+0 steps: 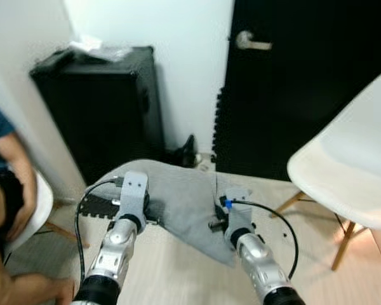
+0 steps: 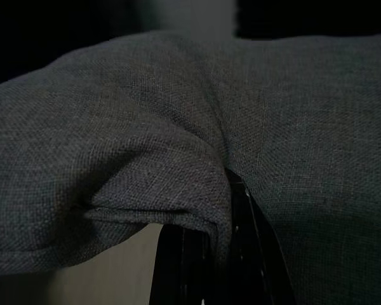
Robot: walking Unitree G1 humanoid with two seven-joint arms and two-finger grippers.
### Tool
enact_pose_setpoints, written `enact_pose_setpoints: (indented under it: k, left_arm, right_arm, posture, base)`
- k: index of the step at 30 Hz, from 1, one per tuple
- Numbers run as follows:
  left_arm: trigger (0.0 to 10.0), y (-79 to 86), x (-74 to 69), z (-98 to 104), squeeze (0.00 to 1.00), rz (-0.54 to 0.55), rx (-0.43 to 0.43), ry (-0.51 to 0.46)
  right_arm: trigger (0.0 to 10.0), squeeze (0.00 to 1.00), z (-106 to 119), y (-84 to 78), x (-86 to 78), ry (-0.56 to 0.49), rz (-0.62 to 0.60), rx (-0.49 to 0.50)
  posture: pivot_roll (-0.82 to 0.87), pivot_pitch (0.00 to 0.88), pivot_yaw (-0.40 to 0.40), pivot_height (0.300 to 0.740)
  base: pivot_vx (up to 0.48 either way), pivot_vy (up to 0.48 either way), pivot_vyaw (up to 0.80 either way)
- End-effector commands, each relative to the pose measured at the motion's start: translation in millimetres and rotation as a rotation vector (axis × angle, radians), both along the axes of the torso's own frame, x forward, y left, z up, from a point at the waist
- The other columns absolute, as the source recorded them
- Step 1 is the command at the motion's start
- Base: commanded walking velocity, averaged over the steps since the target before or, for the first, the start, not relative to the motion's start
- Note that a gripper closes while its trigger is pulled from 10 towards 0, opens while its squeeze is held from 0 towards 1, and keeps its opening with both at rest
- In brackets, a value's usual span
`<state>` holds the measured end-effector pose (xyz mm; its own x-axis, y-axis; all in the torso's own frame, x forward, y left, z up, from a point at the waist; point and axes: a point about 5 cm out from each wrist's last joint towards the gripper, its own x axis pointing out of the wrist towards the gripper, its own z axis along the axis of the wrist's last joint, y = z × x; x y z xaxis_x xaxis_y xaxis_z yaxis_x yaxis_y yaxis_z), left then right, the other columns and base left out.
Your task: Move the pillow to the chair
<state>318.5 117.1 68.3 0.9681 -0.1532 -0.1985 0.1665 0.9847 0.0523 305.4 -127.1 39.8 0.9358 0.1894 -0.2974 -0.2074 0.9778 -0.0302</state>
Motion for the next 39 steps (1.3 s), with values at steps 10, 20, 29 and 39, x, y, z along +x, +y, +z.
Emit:
enact_pose_setpoints:
  k: [10,20,29,39]
  left_arm:
    - [10.0,-6.2,0.6,7,0.00,-0.053,0.057,-0.032]
    - [10.0,-4.7,3.7,9,0.00,-0.072,0.066,-0.031]
    - [10.0,-3.5,2.9,9,0.00,-0.069,0.037,-0.024]
    - [10.0,-2.0,0.7,14,0.00,-0.039,-0.043,-0.065]
  right_arm:
    - [10.0,0.00,12,-2.3,8.3,-0.063,-0.035,-0.012]
    - [10.0,0.00,16,0.1,10.8,-0.080,-0.060,-0.003]
    - [10.0,0.00,15,-0.4,10.6,-0.078,-0.069,-0.003]
    - [10.0,0.00,17,3.2,10.6,-0.079,-0.022,0.004]
  posture:
    - [0.01,0.049,0.059,0.740]
    - [0.01,0.049,0.072,0.740]
    - [0.01,0.052,0.073,0.740]
    - [0.02,0.063,0.056,0.740]
  base:
    - [0.000,0.000,-0.80]
    - [0.000,0.000,-0.80]
    - [0.000,0.000,-0.80]
    - [0.000,0.000,-0.40]
